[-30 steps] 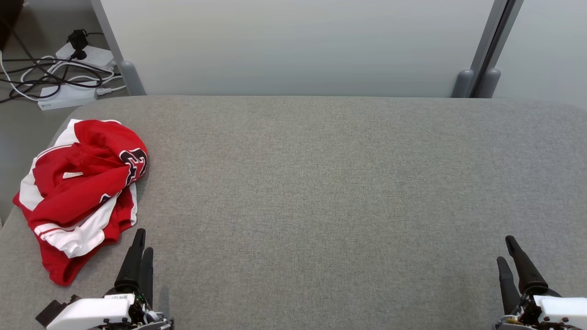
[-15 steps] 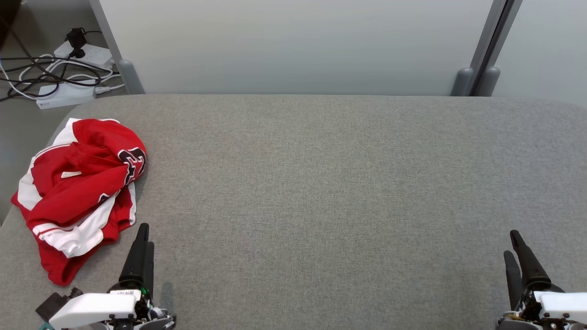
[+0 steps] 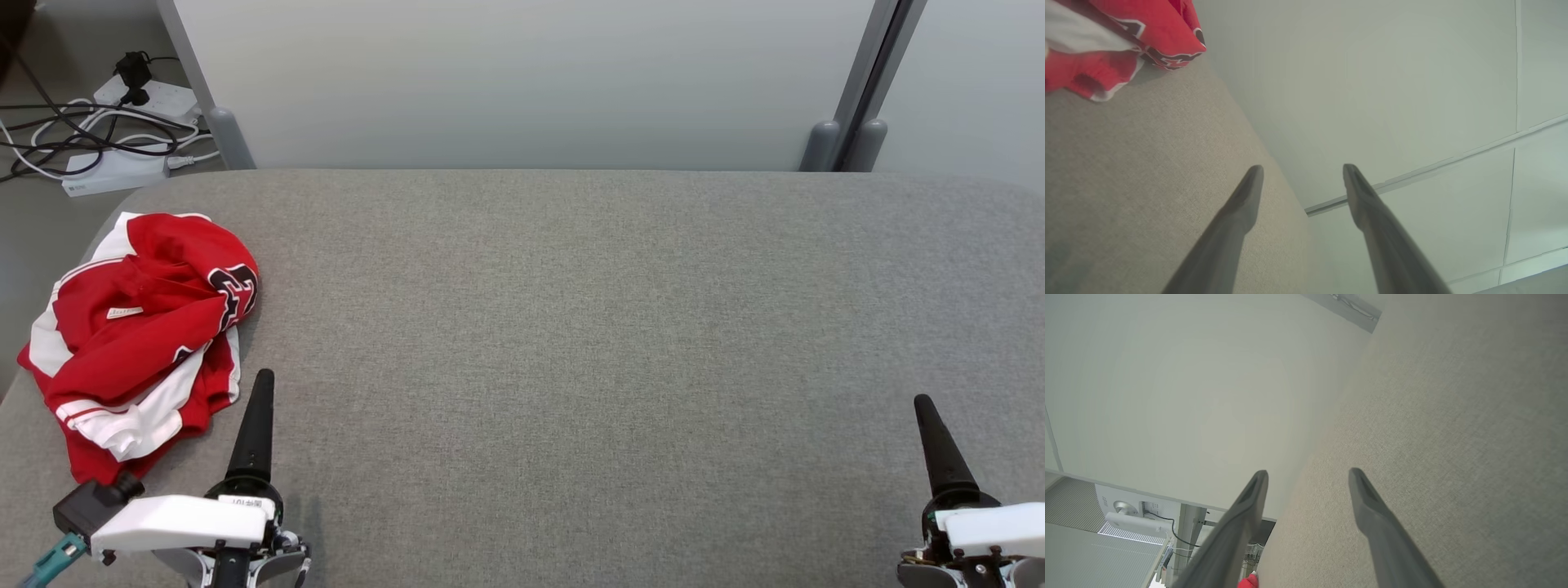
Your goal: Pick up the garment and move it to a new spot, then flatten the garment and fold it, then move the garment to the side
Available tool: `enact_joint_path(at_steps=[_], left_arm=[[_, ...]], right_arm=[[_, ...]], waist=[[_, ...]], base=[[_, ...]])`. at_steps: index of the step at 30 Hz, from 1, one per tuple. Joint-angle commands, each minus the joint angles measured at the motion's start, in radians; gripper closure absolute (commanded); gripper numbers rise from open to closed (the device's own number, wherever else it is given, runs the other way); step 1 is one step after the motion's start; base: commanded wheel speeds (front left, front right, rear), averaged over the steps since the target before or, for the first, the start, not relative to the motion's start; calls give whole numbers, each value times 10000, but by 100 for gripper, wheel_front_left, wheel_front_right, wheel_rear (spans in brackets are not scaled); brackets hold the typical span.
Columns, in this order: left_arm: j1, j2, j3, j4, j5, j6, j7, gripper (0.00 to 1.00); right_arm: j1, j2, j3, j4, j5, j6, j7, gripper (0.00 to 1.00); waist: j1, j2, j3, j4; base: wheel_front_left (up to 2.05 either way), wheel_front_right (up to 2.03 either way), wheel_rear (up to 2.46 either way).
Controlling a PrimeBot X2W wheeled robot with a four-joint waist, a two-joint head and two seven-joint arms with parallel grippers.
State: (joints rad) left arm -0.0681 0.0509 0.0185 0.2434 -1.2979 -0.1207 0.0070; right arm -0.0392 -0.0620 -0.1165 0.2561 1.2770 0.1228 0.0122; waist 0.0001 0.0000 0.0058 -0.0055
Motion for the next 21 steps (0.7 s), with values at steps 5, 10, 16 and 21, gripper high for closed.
enact_joint_path(at_steps=[5,10,16,21], left_arm=[[-664,175,120,-492,1429,-24,-230,0],[-734,301,64,-552,2492,34,-377,0],[-760,462,-104,-619,3590,105,-553,0],[-795,617,-255,-630,4394,202,-701,0]], right_arm=[[-536,-342,161,-565,-1687,48,-288,0],[-545,-412,259,-693,-2775,50,-434,0],[-507,-464,367,-796,-3925,52,-611,0],[-460,-489,484,-802,-4730,54,-758,0]], waist=[[-1,0,-7,-24],[-1,0,-12,-45],[-1,0,-16,-62],[-1,0,-28,-65]], base=[[0,0,0],[0,0,0],[0,0,0],[0,0,0]])
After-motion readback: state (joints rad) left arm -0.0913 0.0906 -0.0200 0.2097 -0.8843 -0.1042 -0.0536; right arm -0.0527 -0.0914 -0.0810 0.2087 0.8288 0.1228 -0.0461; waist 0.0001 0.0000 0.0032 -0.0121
